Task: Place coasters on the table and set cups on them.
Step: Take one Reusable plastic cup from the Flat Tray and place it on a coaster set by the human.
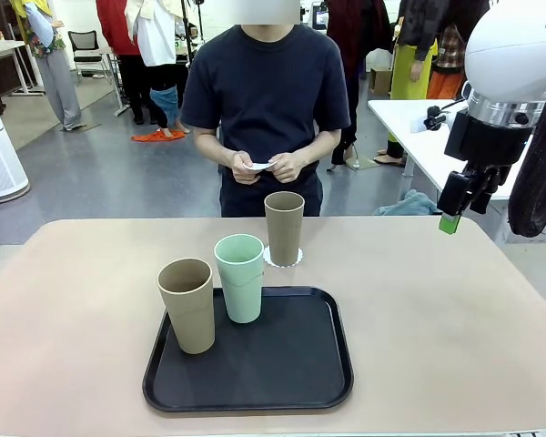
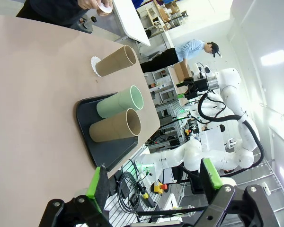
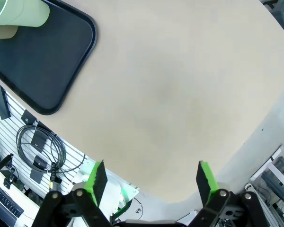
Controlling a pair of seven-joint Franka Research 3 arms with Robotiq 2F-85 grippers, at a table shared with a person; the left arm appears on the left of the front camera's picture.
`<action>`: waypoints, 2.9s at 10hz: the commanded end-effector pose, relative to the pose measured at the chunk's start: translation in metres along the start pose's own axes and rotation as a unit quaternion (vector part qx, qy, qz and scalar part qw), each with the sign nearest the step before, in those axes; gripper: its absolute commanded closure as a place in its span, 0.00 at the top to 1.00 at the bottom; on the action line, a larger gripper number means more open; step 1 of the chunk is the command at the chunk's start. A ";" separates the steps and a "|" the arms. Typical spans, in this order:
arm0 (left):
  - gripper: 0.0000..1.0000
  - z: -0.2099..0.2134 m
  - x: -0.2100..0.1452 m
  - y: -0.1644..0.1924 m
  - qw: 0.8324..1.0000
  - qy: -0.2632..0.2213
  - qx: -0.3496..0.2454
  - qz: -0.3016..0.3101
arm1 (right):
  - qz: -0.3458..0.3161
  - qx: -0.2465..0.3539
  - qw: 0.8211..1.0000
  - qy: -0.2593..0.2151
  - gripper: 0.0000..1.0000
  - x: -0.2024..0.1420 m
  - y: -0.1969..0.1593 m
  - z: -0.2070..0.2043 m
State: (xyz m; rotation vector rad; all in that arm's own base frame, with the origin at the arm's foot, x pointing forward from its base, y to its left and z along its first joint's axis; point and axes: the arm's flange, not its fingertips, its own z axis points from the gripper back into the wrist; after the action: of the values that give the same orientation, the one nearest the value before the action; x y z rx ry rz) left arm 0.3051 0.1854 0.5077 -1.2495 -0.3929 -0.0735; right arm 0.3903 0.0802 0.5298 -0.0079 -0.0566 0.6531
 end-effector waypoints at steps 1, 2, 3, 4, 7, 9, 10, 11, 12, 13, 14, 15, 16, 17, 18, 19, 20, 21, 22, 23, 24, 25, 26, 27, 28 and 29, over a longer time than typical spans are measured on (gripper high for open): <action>1.00 0.002 0.000 -0.002 1.000 -0.004 -0.007 -0.002 | -0.006 -0.010 1.000 0.004 1.00 -0.001 0.000 0.000; 1.00 0.002 0.000 -0.002 1.000 -0.004 -0.007 -0.002 | -0.006 -0.010 1.000 0.004 1.00 -0.001 0.000 0.000; 1.00 0.002 0.000 -0.002 1.000 -0.004 -0.007 -0.002 | -0.006 -0.010 1.000 0.004 1.00 -0.001 0.000 0.000; 1.00 0.002 0.000 -0.002 1.000 -0.004 -0.007 -0.002 | -0.006 -0.010 1.000 0.004 1.00 -0.001 0.000 0.000; 1.00 0.002 0.000 -0.002 1.000 -0.004 -0.007 -0.002 | -0.093 0.094 0.983 -0.124 1.00 -0.056 -0.019 -0.008; 1.00 0.002 0.000 -0.002 1.000 -0.004 -0.007 -0.002 | -0.139 0.212 0.949 -0.185 1.00 -0.105 -0.044 -0.018; 1.00 0.002 0.000 -0.002 1.000 -0.004 -0.007 -0.002 | -0.146 0.272 0.930 -0.200 1.00 -0.129 -0.057 -0.025; 1.00 0.002 0.000 -0.002 1.000 -0.004 -0.007 -0.002 | -0.152 0.330 0.904 -0.226 1.00 -0.155 -0.071 -0.038; 1.00 0.002 0.000 -0.002 1.000 -0.004 -0.007 -0.002 | -0.146 0.390 0.874 -0.252 1.00 -0.179 -0.085 -0.050; 1.00 0.002 0.000 -0.002 1.000 -0.004 -0.007 -0.002 | -0.145 0.435 0.843 -0.282 1.00 -0.204 -0.107 -0.060; 1.00 0.002 0.000 -0.002 1.000 -0.004 -0.007 -0.002 | -0.145 0.463 0.817 -0.310 1.00 -0.218 -0.122 -0.067; 1.00 0.002 0.000 -0.002 1.000 -0.004 -0.007 -0.002 | -0.149 0.486 0.794 -0.334 1.00 -0.229 -0.134 -0.073; 1.00 0.002 0.000 -0.002 1.000 -0.004 -0.007 -0.002 | -0.161 0.496 0.781 -0.344 1.00 -0.239 -0.142 -0.077; 1.00 0.002 0.000 -0.002 1.000 -0.004 -0.007 -0.002 | -0.184 0.502 0.771 -0.345 1.00 -0.251 -0.147 -0.078; 1.00 0.002 0.000 -0.002 1.000 -0.004 -0.007 -0.002 | -0.211 0.505 0.764 -0.341 1.00 -0.264 -0.152 -0.076; 1.00 0.002 0.000 -0.002 1.000 -0.004 -0.007 -0.002 | -0.248 0.493 0.772 -0.316 1.00 -0.275 -0.156 -0.070; 1.00 0.002 0.000 -0.002 1.000 -0.004 -0.007 -0.002 | -0.259 0.488 0.776 -0.304 1.00 -0.285 -0.158 -0.060; 1.00 0.002 0.000 -0.002 1.000 -0.004 -0.007 -0.002 | -0.260 0.486 0.779 -0.300 1.00 -0.293 -0.158 -0.051; 1.00 0.002 0.000 -0.002 1.000 -0.004 -0.007 -0.002 | -0.269 0.485 0.778 -0.294 1.00 -0.298 -0.159 -0.049; 1.00 0.002 0.000 -0.002 1.000 -0.004 -0.007 -0.002 | -0.268 0.483 0.776 -0.303 1.00 -0.299 -0.159 -0.048; 1.00 0.002 0.000 -0.002 1.000 -0.004 -0.007 -0.002 | -0.252 0.470 0.779 -0.329 1.00 -0.292 -0.156 -0.053; 1.00 0.002 0.000 -0.002 1.000 -0.004 -0.007 -0.002 | -0.268 0.479 0.776 -0.312 1.00 -0.300 -0.164 -0.051; 1.00 0.002 0.000 -0.002 1.000 -0.004 -0.007 -0.002 | -0.268 0.479 0.776 -0.312 1.00 -0.300 -0.164 -0.051; 1.00 0.002 0.000 -0.002 1.000 -0.004 -0.007 -0.002 | -0.268 0.479 0.776 -0.312 1.00 -0.300 -0.164 -0.051; 1.00 0.002 0.000 -0.002 1.000 -0.004 -0.007 -0.002 | -0.268 0.479 0.776 -0.312 1.00 -0.300 -0.164 -0.051; 1.00 0.002 0.000 -0.002 1.000 -0.004 -0.007 -0.002 | -0.268 0.479 0.776 -0.312 1.00 -0.300 -0.164 -0.051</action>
State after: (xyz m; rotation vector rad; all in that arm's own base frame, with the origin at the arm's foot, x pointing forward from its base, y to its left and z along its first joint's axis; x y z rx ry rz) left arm 0.3050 0.1857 0.5077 -1.2499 -0.3928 -0.0727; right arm 0.2553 -0.2314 0.4674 1.1887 -0.3528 0.0208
